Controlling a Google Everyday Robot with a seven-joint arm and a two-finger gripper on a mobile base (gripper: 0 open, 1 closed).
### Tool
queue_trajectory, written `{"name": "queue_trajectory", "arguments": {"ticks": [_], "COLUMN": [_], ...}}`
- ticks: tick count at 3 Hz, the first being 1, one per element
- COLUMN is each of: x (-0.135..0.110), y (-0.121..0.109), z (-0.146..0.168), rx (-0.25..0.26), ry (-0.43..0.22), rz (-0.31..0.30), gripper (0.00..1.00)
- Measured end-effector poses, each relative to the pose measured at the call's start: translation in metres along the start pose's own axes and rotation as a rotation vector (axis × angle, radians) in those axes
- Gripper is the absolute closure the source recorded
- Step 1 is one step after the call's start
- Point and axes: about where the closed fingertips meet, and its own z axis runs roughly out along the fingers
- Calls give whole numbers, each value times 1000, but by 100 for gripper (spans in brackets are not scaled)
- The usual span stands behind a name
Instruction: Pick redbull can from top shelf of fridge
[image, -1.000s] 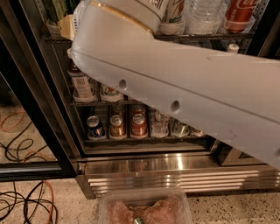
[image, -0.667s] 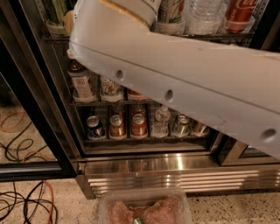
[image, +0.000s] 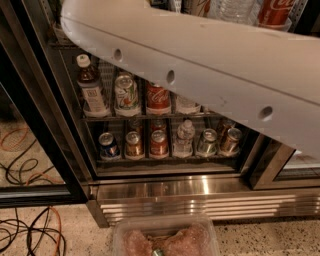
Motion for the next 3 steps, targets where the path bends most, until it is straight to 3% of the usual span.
{"name": "queue_trajectory", "arguments": {"ticks": [3], "x": [3], "y": [-14], "z": [27], "rx": [39], "ry": [13], "rz": [-2], "gripper": [30]}}
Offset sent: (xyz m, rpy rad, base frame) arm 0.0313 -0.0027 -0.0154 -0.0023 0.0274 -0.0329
